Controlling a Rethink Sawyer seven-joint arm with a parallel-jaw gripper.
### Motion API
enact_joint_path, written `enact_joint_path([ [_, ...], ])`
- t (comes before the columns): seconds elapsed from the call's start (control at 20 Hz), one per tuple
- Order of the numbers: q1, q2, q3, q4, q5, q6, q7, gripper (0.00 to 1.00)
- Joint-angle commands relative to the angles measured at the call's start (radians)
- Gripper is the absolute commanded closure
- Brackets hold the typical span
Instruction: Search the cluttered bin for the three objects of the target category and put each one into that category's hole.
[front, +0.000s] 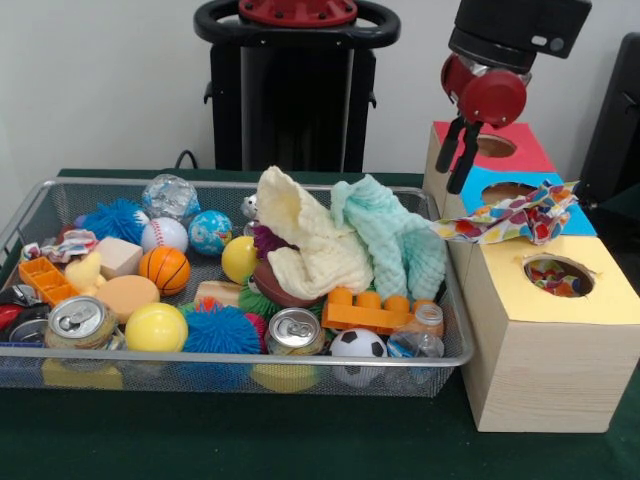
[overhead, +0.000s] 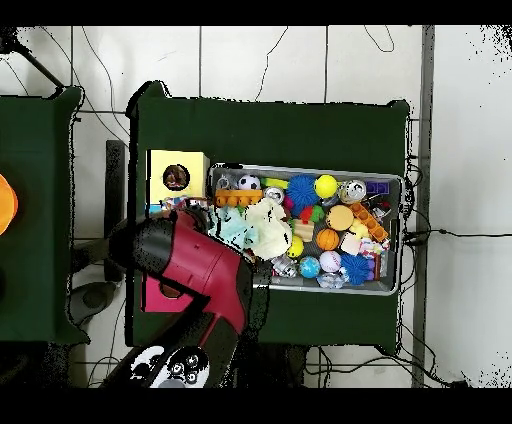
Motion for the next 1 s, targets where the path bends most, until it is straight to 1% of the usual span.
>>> enact_joint_path([
  [0.05,-0.027,0.000,0.009,-0.064,-0.020,0.122,0.176,0.00],
  [0.2,-0.023,0.006,0.003,-0.085,-0.018,0.156,0.190,0.00],
  [0.3,-0.020,0.022,0.020,-0.095,-0.005,0.162,0.206,0.00],
  [0.55,-0.010,0.079,0.054,-0.128,0.027,0.127,0.248,0.00],
  [0.7,-0.008,0.081,0.080,-0.128,0.047,0.120,0.260,0.00],
  [0.9,-0.009,0.089,0.104,-0.125,0.066,0.089,0.252,0.00],
  [1.0,-0.006,0.093,0.106,-0.127,0.073,0.087,0.253,0.00],
])
